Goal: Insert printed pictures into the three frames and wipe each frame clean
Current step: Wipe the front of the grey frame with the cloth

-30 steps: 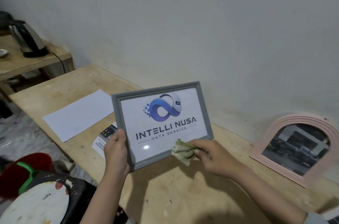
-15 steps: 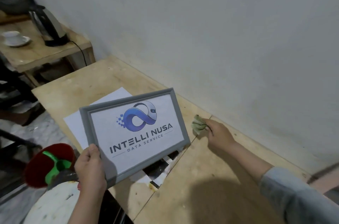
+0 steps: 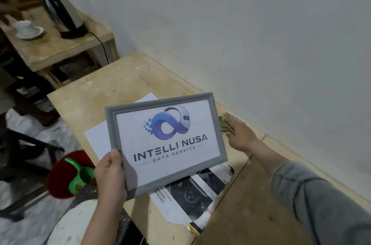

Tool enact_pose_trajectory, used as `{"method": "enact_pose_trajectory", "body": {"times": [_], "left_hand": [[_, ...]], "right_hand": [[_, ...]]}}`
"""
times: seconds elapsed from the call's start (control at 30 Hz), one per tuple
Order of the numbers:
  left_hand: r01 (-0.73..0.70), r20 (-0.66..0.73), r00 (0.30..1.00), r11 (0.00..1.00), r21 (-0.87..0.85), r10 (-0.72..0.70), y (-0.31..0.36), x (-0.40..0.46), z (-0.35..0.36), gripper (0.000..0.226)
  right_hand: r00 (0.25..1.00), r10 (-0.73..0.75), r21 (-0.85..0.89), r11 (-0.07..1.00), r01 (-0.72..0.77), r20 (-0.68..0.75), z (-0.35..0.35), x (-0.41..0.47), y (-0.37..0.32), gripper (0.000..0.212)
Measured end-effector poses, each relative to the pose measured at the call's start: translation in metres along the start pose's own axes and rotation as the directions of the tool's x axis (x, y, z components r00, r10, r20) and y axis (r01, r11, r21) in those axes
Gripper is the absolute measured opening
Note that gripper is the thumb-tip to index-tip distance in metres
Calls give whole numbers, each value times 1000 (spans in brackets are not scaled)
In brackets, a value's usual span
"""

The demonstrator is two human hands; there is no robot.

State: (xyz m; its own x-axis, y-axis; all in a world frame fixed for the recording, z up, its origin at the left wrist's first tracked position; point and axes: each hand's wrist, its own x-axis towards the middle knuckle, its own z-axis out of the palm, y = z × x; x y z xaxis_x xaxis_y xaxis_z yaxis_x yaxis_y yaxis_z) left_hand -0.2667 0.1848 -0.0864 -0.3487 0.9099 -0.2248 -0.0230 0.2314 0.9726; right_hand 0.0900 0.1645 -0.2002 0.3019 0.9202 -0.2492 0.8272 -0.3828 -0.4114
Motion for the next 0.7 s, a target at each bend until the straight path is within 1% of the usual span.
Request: {"method": "enact_pose_trajectory", "body": {"times": [0.03,0.07,0.17,0.23,0.33,0.4,0.5,0.53,0.57,0.63,0.7], "left_hand": [[-1,4,1000,1000,3,1,1,1,2,35],[1,18,1000,1000,3,-1,2,2,4,36],[13,79,997,1000,8,-14,7,3,13,36],[19,147,989,1000,14,-21,8,2,21,36],[27,287,957,999,28,-34,6,-6,38,34],[21,341,940,999,40,-34,4,-16,52,32],[-55,444,895,998,22,40,2,-43,75,17],[-98,475,877,995,23,76,1,-53,83,18],[-148,506,855,989,23,116,0,-63,90,23],[-247,594,785,968,35,179,-4,-85,107,26],[-299,679,712,952,62,179,-10,-105,125,27]], "right_hand": [[1000,-14,56,998,13,10,-8,-4,-2,60],[1000,-6,118,993,8,-17,-16,-10,-6,58],[972,131,377,925,-48,-197,-43,-41,-17,46],[946,213,544,838,-49,-243,-56,-63,-25,43],[923,315,766,642,-36,-221,-73,-103,-32,37],[898,372,816,577,-24,-236,-82,-126,-33,30],[807,511,832,553,-43,-298,-96,-168,-19,32],[783,538,833,551,-47,-312,-101,-183,-12,33],[763,562,833,550,-58,-318,-104,-199,-4,35],[717,614,831,549,-89,-330,-107,-233,14,39],[677,653,814,565,-138,-338,-109,-262,30,46]]}}
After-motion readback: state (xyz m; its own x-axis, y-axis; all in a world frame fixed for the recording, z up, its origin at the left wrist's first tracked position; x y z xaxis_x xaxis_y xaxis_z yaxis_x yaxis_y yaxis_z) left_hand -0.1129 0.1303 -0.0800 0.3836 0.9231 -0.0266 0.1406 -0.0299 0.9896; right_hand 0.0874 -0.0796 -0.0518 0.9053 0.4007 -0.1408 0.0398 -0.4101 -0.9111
